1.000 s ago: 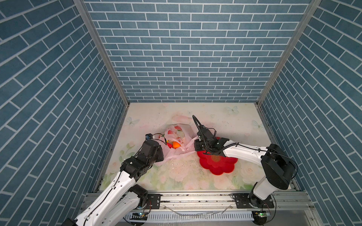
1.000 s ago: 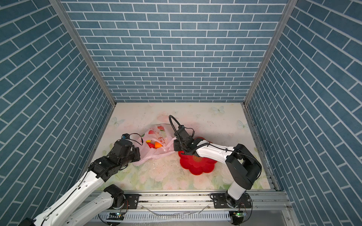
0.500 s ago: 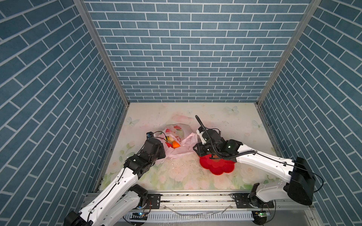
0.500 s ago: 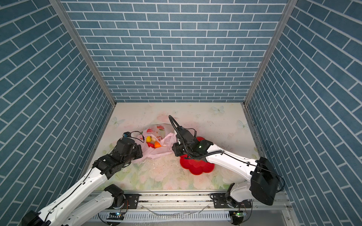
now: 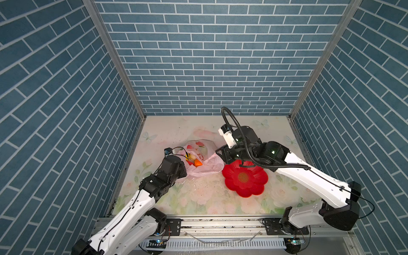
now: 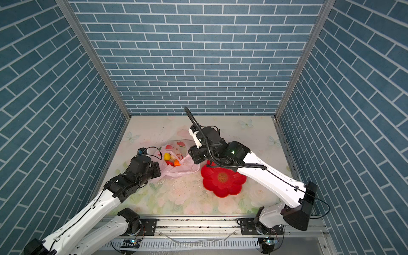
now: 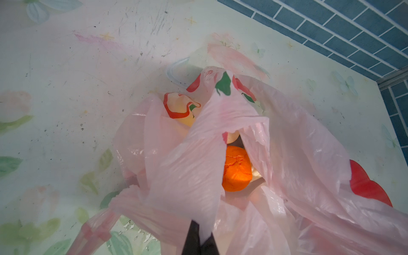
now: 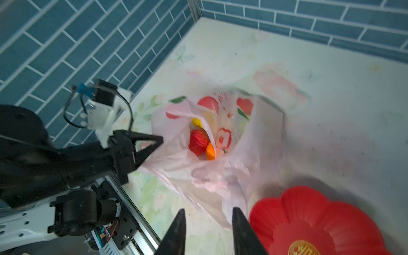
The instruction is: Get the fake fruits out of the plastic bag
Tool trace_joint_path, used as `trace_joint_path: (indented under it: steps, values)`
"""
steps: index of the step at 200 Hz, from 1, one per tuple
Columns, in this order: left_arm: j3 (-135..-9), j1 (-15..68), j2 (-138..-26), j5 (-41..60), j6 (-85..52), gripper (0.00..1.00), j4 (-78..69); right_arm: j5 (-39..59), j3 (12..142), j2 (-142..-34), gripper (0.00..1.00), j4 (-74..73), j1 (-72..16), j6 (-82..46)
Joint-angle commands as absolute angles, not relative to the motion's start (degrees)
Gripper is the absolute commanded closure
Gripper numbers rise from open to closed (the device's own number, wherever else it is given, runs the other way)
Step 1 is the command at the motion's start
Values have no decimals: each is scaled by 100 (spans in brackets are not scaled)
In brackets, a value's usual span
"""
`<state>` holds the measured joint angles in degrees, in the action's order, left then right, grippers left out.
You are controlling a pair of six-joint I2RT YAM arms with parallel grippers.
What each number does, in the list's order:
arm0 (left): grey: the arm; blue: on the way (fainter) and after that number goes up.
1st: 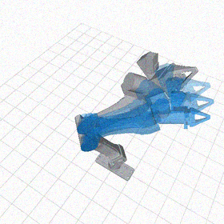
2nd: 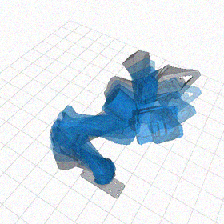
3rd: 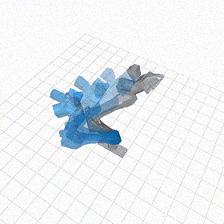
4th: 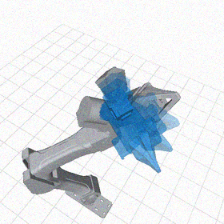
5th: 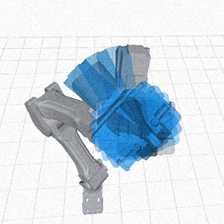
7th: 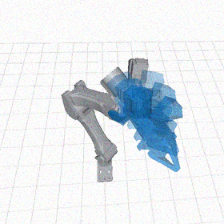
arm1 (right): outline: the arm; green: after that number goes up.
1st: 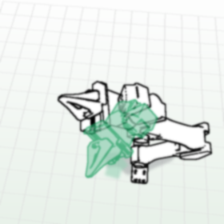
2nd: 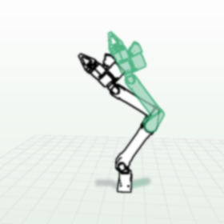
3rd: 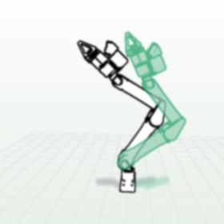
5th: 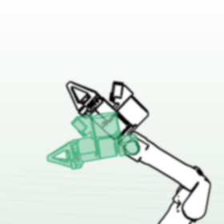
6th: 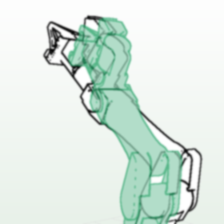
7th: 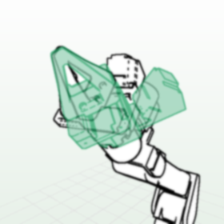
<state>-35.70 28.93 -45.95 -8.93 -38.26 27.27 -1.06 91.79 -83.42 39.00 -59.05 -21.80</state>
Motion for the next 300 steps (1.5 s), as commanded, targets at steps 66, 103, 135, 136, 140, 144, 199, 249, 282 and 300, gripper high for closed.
trace_joint_path:
  steps: [66, 103, 135, 136, 140, 144, 199, 249, 282, 300]
  values:
    - [-3295, 2933, -3918, -942, -3691, 100, 2732, 771, 11371, -11538, 63, 4328, -5959, -1046]
    - [-3252, 2935, -3799, -969, -3613, 100, 2812, 585, 11259, -11822, 54, 4324, -5935, -848]
    - [-3200, 2935, -3683, -942, -3629, 100, 2799, 157, 11165, -11961, 54, 4277, -5915, -820]
    - [-3195, 2936, -3683, -941, -3625, 100, 2806, 145, 11155, -11957, 54, 4274, -5911, -819]
    - [-3179, 2936, -3691, -941, -3626, 100, 2812, 72, 11134, -11959, 54, 4255, -5898, -820]
    - [-3181, 2936, -3685, -940, -3631, 100, 2817, 13, 11107, -11961, 54, 4231, -5905, -819]
    - [-3105, 2936, -3353, -941, -3621, 100, 2926, -5, 10917, -12128, 56, 3946, -5828, -870]
    - [-3127, 2941, -3270, -958, -3602, 100, 2953, -185, 10884, -12394, 77, 3692, -5731, -871]
    - [-3144, 2938, -3163, -988, -3568, 100, 2988, -439, 10733, -12069, 95, 3148, -5646, -835]
    - [-3209, 2936, -3129, -1027, -3522, 100, 3052, -315, 10795, -11849, 100, 2952, -5608, -712]
